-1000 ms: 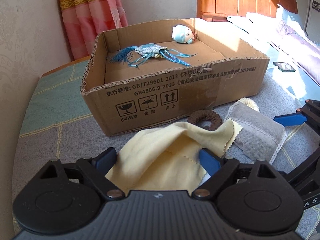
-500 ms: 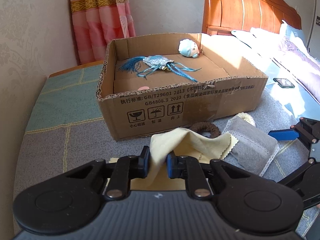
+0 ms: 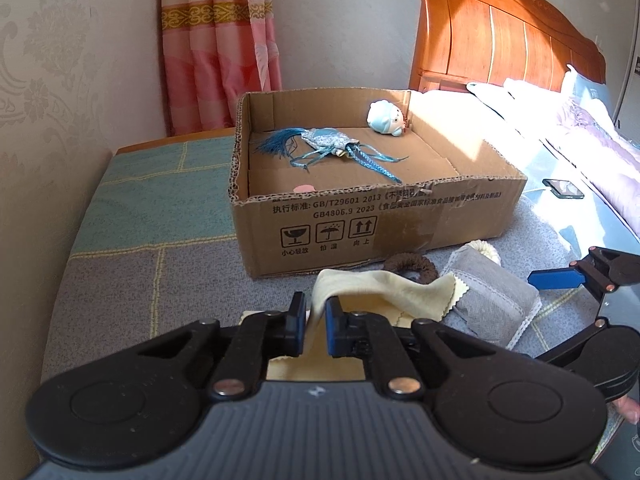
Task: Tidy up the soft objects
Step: 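Close left tool on yellow cloth while right tool grasps large grey lace-edged sachet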
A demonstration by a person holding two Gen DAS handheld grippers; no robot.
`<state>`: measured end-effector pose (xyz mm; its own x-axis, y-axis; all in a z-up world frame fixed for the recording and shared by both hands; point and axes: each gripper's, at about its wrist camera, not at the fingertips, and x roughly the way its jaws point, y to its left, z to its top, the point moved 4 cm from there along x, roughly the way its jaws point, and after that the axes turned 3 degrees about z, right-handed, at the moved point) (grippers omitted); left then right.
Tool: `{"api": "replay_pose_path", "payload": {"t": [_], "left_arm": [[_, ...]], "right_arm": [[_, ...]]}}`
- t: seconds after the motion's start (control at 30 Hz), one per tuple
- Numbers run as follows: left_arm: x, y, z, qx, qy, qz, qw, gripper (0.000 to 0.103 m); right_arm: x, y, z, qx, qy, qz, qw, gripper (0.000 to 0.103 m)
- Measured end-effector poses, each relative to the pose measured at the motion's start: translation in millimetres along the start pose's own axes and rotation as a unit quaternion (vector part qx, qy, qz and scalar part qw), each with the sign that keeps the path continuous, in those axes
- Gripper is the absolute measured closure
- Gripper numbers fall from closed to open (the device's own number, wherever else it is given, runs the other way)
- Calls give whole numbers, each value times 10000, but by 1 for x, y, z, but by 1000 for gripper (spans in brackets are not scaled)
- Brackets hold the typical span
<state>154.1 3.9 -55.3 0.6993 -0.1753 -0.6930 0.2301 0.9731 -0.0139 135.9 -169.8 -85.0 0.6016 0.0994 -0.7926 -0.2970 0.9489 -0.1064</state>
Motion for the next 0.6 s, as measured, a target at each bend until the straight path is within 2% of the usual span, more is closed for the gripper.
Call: {"api": "replay_pose_path", "payload": {"t": [0.1, 0.17, 0.3, 0.6], "left_arm": [[-2, 2, -1, -33, -7, -22, 10000, 95], [-3, 2, -1, -42, -7, -39, 10000, 95], [-5, 2, -1, -48, -29, -72, 10000, 95], [-8, 2, -1, 2, -21, -108, 9999, 95]], "right_arm": [[-4, 5, 5, -123, -86, 6, 9999, 4], [-5, 8, 10, -207, -135, -40, 9997, 11], [-2, 13, 16, -390, -120, -116, 9991, 19], [1, 15, 18, -442, 17, -108, 9990, 50]]}}
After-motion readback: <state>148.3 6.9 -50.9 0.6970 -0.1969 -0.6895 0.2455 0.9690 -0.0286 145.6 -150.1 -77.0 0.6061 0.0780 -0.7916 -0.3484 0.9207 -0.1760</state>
